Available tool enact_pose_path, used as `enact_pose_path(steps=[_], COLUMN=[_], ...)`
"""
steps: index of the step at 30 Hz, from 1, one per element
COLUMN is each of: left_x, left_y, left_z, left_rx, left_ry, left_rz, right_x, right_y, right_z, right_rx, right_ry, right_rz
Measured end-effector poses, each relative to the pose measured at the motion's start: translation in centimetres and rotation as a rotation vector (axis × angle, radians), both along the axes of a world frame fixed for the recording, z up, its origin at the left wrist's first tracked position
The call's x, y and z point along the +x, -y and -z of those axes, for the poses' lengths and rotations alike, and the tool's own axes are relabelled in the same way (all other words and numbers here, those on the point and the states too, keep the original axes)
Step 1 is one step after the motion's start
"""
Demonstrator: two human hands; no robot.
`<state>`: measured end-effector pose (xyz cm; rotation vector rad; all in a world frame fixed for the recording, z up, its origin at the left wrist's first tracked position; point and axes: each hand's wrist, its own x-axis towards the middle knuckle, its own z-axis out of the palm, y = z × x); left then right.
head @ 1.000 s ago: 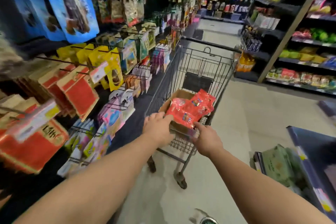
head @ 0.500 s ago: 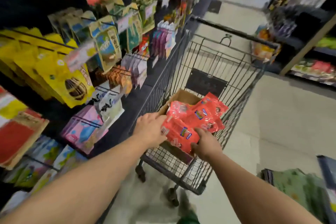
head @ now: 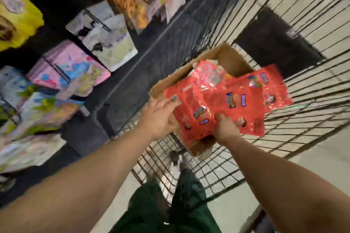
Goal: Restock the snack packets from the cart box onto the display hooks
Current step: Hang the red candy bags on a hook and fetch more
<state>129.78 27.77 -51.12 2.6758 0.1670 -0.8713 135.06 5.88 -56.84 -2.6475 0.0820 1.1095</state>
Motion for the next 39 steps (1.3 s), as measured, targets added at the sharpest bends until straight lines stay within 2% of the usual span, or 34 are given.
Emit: enact_pose_path(steps=[8,15,22,28,30,33,36,38,39], left_x=[0.9,0.7,-0.2,-1.4,-1.2,-0.3,0.7,1.2,1.6], left_y=[1.2,1.4,1.0,0.7,0.9,1.5,1.9,2.0,2.1], left_z=[4.1,3.1,2.5,2.2,1.6,1.1,0.7,0.4,0.2], left_rx=[-0.03,-0.021,-0.035,-0.019,-0.025,-0.072,-0.189,-0.273,-0.305], left_ry=[-0.033,-0.042,-0.018,-0.076,-0.063,0.045,0.286,0.436,0.481], left_rz=[-0.009,-0.017,-0.008,0.037,0.031,0.002,-0.036,-0.154,-0.211], right_x=[-0.3,1.3,-0.9,1.3,2.6,4.1,4.7,4.7,4.6], right_y=[-1.3,-0.9,-2.5,-2.5,-2.5,-2.2,-1.0,-0.1,0.6], right_z=[4.0,2.5,3.0,-1.2,-3.3,-5.8,-7.0,-6.7,-5.9], right_rx=[0.045,0.12,0.239,0.578,0.713,0.823,0.862,0.799,0.71], right_ry=[-0.038,-0.121,-0.102,-0.021,-0.097,-0.292,-0.44,-0.392,-0.292], right_rz=[0.28,0.173,0.297,0.616,0.8,0.945,1.038,1.067,1.024])
